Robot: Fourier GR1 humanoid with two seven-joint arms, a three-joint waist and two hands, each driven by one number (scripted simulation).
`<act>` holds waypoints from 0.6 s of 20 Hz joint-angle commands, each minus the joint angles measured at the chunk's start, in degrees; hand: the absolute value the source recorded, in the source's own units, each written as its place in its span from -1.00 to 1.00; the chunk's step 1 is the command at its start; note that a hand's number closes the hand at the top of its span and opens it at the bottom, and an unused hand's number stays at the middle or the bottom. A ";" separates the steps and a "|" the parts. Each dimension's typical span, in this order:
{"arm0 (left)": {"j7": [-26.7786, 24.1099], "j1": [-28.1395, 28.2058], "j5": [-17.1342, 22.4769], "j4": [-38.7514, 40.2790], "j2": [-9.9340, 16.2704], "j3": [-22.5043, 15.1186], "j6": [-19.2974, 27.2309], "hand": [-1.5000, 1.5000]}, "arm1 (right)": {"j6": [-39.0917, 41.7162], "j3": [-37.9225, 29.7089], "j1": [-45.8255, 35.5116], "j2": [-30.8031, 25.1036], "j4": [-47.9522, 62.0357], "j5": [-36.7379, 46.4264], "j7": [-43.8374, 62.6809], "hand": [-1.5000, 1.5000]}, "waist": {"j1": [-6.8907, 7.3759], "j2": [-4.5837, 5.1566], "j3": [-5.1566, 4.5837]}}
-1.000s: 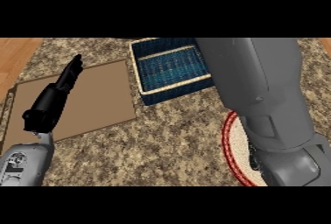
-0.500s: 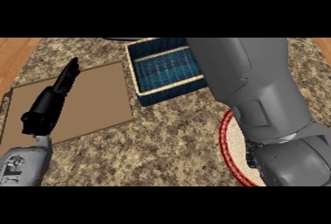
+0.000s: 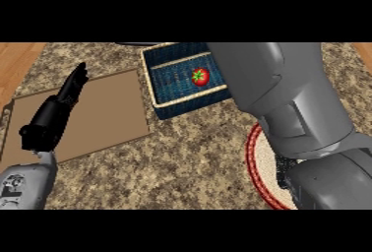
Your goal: Pick the tomato from the placemat and place it in the basket
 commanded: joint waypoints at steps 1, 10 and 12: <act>-0.06 2.69 0.91 -2.41 0.79 0.62 -1.00 0.00 | -10.41 -0.49 -0.09 0.55 -2.51 1.55 7.89 -1.00 | -0.14 -0.25 0.05; -0.11 2.35 0.60 -0.51 1.21 1.62 -0.54 0.00 | -26.71 -0.08 2.35 -1.84 -13.97 13.04 12.46 -1.00 | -2.42 -0.86 0.04; 0.04 1.46 0.69 0.46 0.97 2.24 0.11 0.00 | -27.87 0.00 3.20 -1.88 -17.20 15.89 13.31 -1.00 | -3.74 -1.15 0.06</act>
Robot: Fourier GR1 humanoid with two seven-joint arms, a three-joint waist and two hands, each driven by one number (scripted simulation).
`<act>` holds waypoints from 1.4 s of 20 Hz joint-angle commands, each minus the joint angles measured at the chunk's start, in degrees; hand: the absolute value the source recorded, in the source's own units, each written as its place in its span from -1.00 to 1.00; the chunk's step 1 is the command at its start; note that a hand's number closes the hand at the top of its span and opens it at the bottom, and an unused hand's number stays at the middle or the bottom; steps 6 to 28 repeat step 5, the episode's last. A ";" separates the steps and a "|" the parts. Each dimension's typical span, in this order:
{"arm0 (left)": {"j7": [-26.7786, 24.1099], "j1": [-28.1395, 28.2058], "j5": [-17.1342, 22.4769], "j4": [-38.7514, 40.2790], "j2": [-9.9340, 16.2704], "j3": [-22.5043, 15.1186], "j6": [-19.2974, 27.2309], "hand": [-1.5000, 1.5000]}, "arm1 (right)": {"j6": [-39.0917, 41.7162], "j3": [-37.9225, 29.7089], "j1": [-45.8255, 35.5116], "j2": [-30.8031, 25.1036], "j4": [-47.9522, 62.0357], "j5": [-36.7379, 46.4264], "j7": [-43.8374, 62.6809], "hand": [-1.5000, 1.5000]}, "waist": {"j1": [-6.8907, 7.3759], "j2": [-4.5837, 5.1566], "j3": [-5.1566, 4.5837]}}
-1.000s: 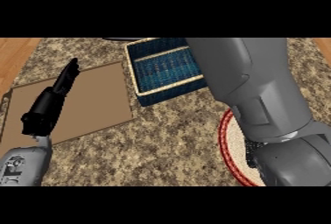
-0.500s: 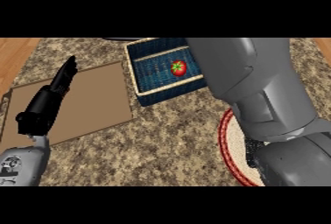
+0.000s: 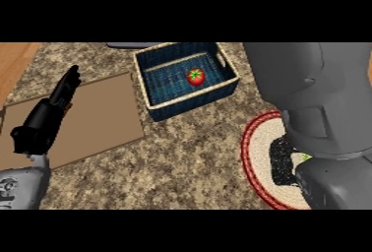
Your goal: Pick the tomato from the placemat and place it in the basket
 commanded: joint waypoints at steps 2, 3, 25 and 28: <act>0.17 1.07 -0.61 0.59 0.09 0.81 1.05 0.00 | -8.53 -0.75 1.20 -1.20 -8.34 6.09 14.01 -1.00 | -2.40 -1.03 0.10; -0.85 2.24 0.17 0.34 0.06 1.05 0.45 0.00 | -10.06 -1.22 3.54 -2.02 -10.09 7.30 13.16 -1.00 | -2.28 -0.89 0.11; 0.02 3.67 0.65 -0.92 1.52 1.77 -0.69 0.00 | -8.96 -1.27 5.79 -0.85 -14.25 10.13 14.19 -1.00 | -2.33 -1.36 0.16; 0.02 3.67 0.65 -0.92 1.52 1.77 -0.69 0.00 | -8.96 -1.27 5.79 -0.85 -14.25 10.13 14.19 -1.00 | -2.33 -1.36 0.16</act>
